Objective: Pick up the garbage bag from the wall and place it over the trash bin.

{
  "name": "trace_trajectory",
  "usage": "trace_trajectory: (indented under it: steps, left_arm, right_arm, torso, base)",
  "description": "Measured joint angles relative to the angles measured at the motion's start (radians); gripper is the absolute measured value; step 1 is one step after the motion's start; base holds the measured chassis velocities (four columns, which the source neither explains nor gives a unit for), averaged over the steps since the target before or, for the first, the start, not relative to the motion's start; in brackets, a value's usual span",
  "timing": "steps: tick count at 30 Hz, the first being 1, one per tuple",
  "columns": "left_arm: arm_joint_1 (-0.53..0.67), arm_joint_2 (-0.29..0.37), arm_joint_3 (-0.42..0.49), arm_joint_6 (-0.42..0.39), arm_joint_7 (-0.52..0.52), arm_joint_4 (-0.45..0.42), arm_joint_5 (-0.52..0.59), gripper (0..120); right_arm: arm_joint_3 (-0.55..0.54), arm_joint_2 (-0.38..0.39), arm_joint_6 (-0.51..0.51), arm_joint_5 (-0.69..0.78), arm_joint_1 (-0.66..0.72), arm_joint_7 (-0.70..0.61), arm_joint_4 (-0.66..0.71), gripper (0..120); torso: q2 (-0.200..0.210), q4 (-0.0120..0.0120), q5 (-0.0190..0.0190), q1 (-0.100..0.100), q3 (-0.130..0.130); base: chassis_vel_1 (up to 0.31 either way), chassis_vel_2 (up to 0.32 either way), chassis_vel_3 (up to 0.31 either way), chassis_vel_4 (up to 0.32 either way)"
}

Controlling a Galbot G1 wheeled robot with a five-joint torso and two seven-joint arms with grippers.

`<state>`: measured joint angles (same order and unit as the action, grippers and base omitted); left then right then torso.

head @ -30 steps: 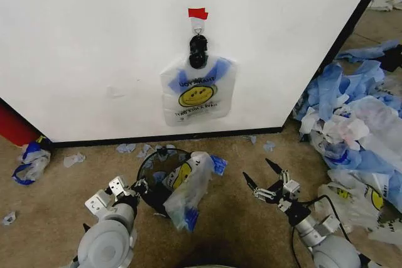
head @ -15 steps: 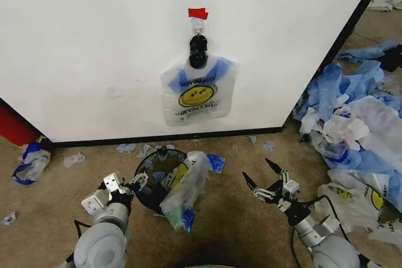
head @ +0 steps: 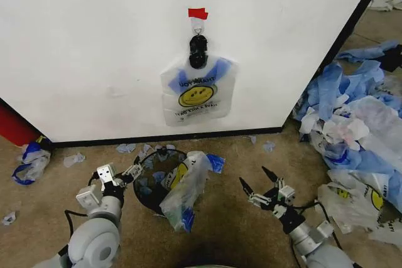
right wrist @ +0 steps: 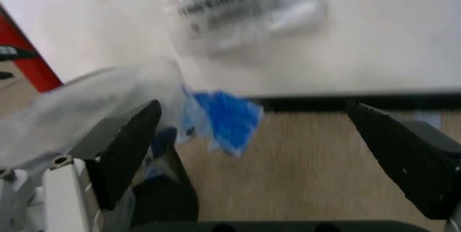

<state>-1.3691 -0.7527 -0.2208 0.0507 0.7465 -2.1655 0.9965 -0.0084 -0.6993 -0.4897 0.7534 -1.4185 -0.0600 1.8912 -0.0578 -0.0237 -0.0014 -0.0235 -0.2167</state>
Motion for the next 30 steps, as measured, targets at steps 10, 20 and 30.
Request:
trace_trajectory:
  steps: [10,20,30]
  left_arm:
    - [0.001,-0.002,0.003,0.0,-0.004,0.007,-0.004,94]
    - [-0.021,-0.014,-0.015,0.007,-0.006,0.012,-0.024,94]
    - [-0.024,-0.025,-0.012,0.012,-0.011,0.024,-0.034,93]
  right_arm:
    - [-0.205,-0.104,0.063,0.125,0.164,-0.074,-0.116,94]
    - [-0.318,-0.164,0.08,0.149,0.289,-0.099,-0.139,90]
    - [-0.336,-0.152,0.08,0.149,0.298,-0.097,-0.11,88]
  torso:
    - [0.0,0.0001,0.0,0.0,0.0]
    - [0.0,0.0002,0.0002,0.0,0.0]
    - [0.0,-0.0001,0.0,0.0,0.0]
  base:
    - [0.0,0.0,0.0,0.0]
    - [0.0,0.0,0.0,0.0]
    - [0.0,0.0,0.0,0.0]
